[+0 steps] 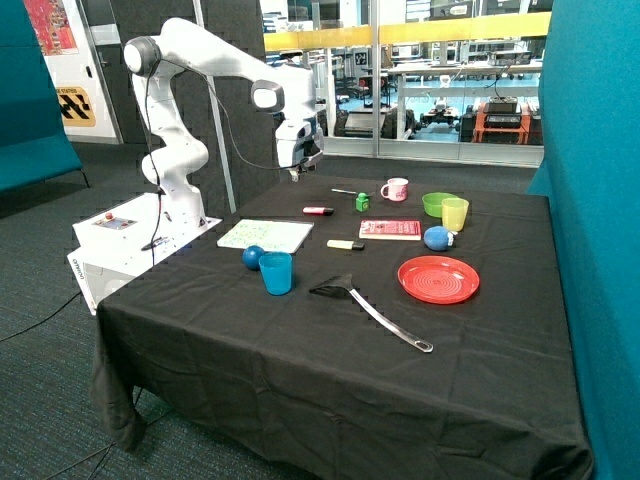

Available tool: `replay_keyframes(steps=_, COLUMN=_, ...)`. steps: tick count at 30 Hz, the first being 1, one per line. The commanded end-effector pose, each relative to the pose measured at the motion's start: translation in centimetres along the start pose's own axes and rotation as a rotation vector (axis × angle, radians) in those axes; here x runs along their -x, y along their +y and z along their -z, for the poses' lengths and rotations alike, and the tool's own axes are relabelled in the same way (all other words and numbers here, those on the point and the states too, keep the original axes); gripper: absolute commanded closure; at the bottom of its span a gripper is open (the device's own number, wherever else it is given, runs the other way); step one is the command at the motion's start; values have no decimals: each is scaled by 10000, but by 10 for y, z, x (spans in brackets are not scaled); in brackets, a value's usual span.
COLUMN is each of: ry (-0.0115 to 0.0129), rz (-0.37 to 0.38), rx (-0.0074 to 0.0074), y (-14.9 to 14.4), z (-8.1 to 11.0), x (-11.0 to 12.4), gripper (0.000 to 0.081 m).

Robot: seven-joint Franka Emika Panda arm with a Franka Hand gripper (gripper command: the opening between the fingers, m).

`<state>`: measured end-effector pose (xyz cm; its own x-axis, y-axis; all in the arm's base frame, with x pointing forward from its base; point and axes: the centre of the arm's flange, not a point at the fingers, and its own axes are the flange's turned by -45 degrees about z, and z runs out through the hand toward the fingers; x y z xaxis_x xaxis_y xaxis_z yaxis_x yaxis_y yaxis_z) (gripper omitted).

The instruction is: Put a highlighter on each book

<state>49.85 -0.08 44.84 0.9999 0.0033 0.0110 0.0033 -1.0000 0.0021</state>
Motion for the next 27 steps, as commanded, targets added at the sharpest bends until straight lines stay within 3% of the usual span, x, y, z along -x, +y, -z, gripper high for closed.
replay_keyframes(steps=1, ry=-107, rz=2244, rx=-33, y=-1, z=2, x=-2, gripper=0)
replay_keyframes(steps=3, ry=-107, rz=2170, rx=-33, y=-1, z=-2, x=-2, gripper=0)
replay_keyframes(steps=5, ry=-107, rz=2149, rx=-33, y=-1, z=-4, x=-3, gripper=400)
replay_keyframes(steps=6, ry=-107, rz=2135, rx=-33, y=-1, z=-6, x=-3, gripper=503)
replay_keyframes(steps=8, ry=-107, rz=2118, rx=-33, y=-1, z=-8, x=-3, gripper=577)
replay_keyframes(steps=27, ry=-109, rz=1010, rx=-27, y=29, z=-31, x=-19, gripper=575)
